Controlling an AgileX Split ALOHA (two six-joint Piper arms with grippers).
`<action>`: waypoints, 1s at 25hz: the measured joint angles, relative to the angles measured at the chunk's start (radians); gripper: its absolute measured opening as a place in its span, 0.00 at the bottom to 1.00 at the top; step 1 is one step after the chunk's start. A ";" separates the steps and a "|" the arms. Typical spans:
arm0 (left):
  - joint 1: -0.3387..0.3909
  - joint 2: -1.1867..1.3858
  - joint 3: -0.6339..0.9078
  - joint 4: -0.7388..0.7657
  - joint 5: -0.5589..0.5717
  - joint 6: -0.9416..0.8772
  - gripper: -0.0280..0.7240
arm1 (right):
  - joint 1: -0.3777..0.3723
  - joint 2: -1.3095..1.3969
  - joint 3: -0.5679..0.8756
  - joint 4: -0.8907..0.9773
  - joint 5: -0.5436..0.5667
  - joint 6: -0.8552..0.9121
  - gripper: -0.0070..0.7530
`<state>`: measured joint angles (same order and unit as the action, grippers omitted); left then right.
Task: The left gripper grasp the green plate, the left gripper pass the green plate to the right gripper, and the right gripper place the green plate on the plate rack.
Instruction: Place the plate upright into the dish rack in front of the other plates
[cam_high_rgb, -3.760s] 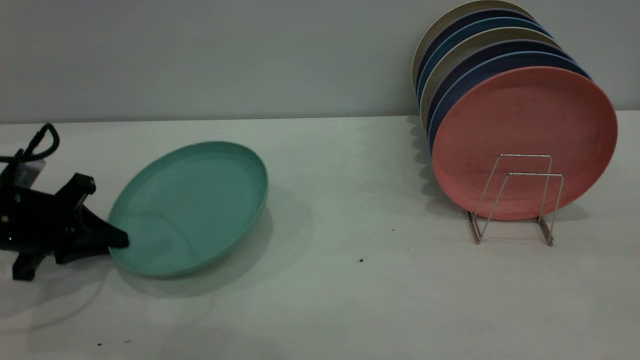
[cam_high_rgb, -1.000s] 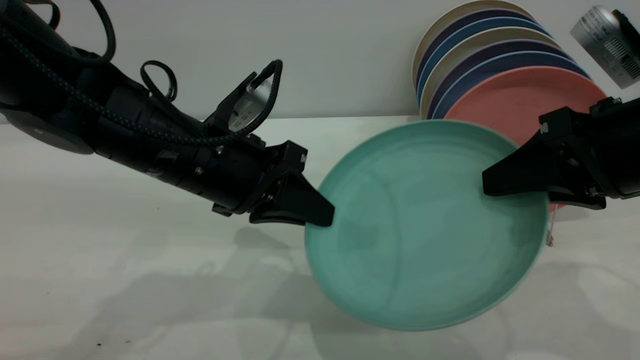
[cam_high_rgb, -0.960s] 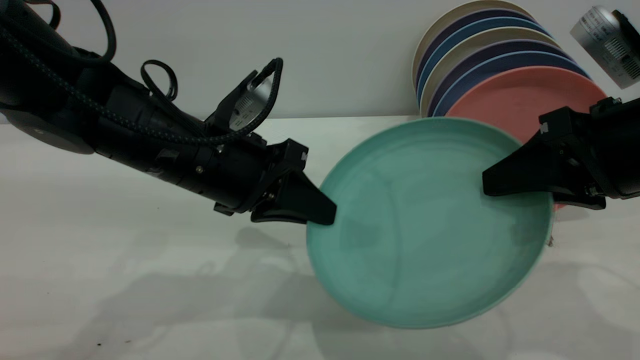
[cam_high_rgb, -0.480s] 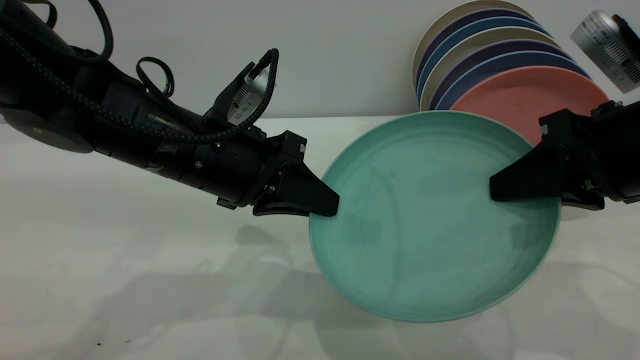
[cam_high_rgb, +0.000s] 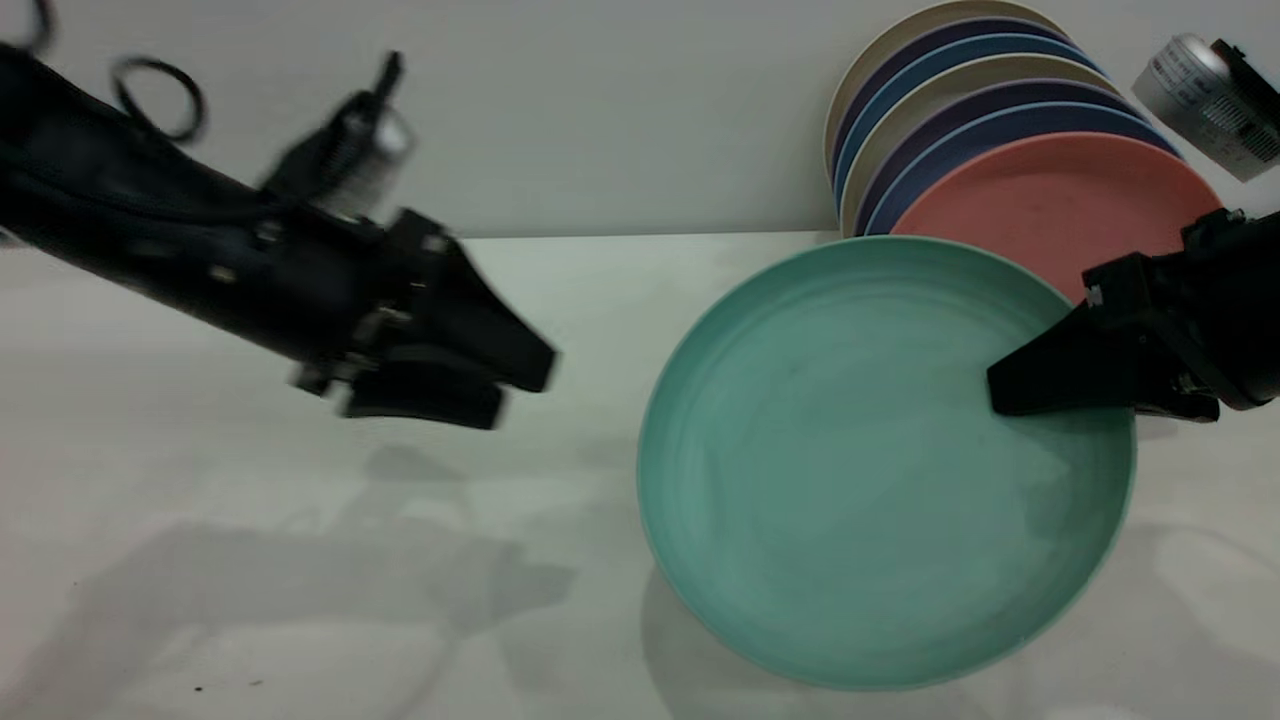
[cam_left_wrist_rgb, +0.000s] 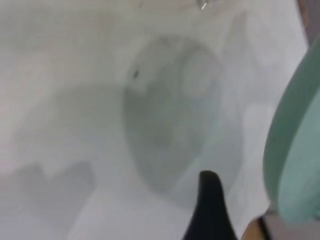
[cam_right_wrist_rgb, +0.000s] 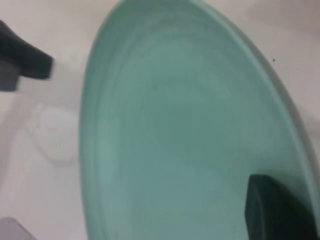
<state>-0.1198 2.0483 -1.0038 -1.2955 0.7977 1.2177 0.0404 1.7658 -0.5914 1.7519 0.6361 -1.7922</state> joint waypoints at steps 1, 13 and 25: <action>0.017 -0.026 0.000 0.049 -0.001 -0.028 0.84 | 0.000 0.000 -0.002 -0.004 0.000 -0.031 0.10; 0.252 -0.181 -0.001 0.486 -0.082 -0.412 0.75 | 0.064 -0.094 -0.318 -0.814 0.089 0.178 0.10; 0.274 -0.181 -0.002 0.541 -0.095 -0.479 0.75 | 0.265 -0.141 -0.590 -1.668 0.047 0.669 0.10</action>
<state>0.1540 1.8673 -1.0057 -0.7547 0.7031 0.7388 0.3057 1.6247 -1.1817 0.0839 0.6833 -1.1232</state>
